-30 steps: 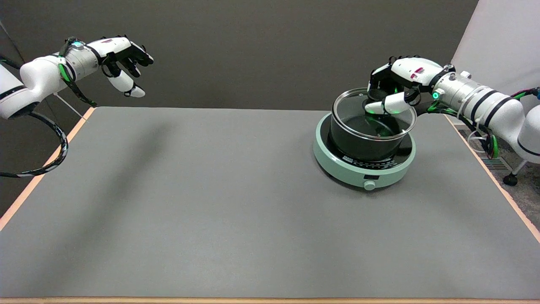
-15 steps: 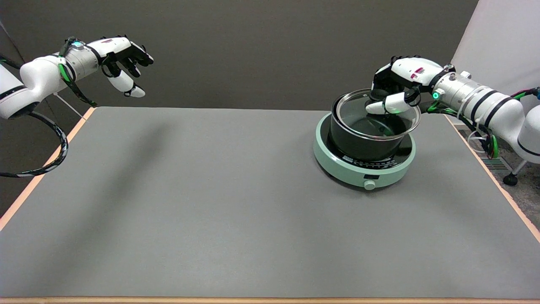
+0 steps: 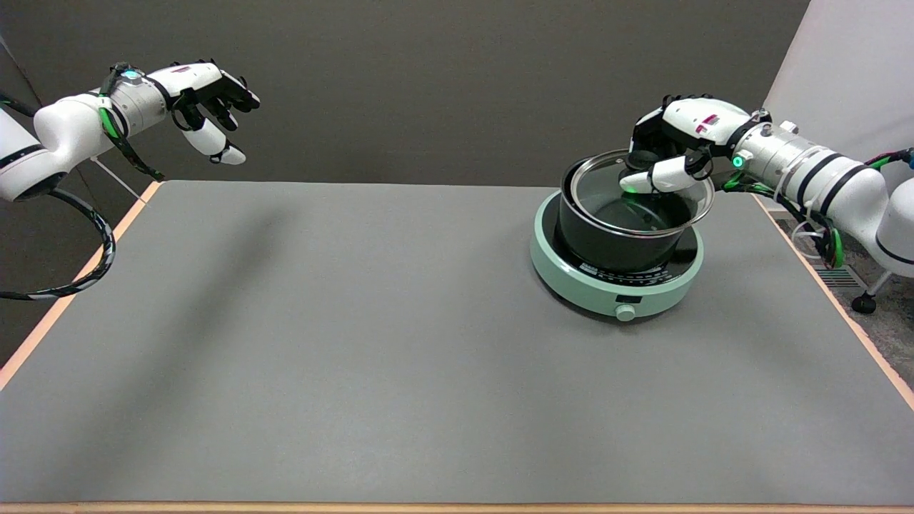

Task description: Pick up the pot lid.

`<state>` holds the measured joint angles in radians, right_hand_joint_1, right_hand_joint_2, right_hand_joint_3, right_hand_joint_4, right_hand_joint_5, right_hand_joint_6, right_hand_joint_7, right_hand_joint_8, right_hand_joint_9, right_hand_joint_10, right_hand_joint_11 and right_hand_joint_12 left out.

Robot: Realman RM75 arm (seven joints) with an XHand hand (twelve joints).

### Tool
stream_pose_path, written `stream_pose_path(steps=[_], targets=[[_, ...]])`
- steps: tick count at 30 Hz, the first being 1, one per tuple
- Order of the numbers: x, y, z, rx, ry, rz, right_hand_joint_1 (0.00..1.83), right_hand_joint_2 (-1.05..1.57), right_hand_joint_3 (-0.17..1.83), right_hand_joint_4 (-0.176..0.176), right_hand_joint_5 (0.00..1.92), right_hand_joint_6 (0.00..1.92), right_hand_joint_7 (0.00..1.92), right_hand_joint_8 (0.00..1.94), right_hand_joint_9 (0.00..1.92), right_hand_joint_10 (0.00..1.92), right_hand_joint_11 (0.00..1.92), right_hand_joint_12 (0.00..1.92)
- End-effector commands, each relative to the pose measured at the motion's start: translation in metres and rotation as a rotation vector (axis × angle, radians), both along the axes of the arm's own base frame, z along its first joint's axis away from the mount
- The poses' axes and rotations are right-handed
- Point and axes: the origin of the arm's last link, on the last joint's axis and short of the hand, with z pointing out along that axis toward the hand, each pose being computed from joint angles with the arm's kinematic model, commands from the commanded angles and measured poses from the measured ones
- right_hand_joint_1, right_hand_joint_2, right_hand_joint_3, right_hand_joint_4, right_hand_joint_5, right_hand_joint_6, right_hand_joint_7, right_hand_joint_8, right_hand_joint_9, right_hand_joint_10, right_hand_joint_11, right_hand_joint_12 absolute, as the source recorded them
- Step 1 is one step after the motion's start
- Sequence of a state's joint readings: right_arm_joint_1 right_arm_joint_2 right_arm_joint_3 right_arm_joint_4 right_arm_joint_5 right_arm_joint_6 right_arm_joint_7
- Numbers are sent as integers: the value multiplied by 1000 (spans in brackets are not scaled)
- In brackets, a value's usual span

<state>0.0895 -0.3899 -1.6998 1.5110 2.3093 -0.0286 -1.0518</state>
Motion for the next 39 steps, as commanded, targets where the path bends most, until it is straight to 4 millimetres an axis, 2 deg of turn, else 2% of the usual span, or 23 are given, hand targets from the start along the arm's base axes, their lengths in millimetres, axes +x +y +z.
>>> stream_pose_path(steps=[1,7,14,20,26,34,39], targets=[[1,1,-1,-13,-116,6,1232,1137,126,-176,743,1163,922,1373,870,1536,625,1813],[5,1,-6,1,-189,14,1232,1153,85,-176,752,1153,924,1358,897,1589,594,1843],[20,2,-11,20,-223,51,1233,1179,31,-176,739,1163,935,1333,909,1611,555,1846],[30,8,1,-5,-243,84,1232,1189,14,-176,736,1164,932,1337,905,1642,546,1848],[29,10,7,11,-313,65,1232,1187,17,-176,737,1163,932,1337,905,1646,546,1852],[28,21,26,17,-387,52,1233,1188,9,-176,736,1165,940,1324,915,1656,537,1863],[37,55,60,-48,-451,100,1231,1202,-12,-176,731,1166,932,1341,908,1676,509,1857]])
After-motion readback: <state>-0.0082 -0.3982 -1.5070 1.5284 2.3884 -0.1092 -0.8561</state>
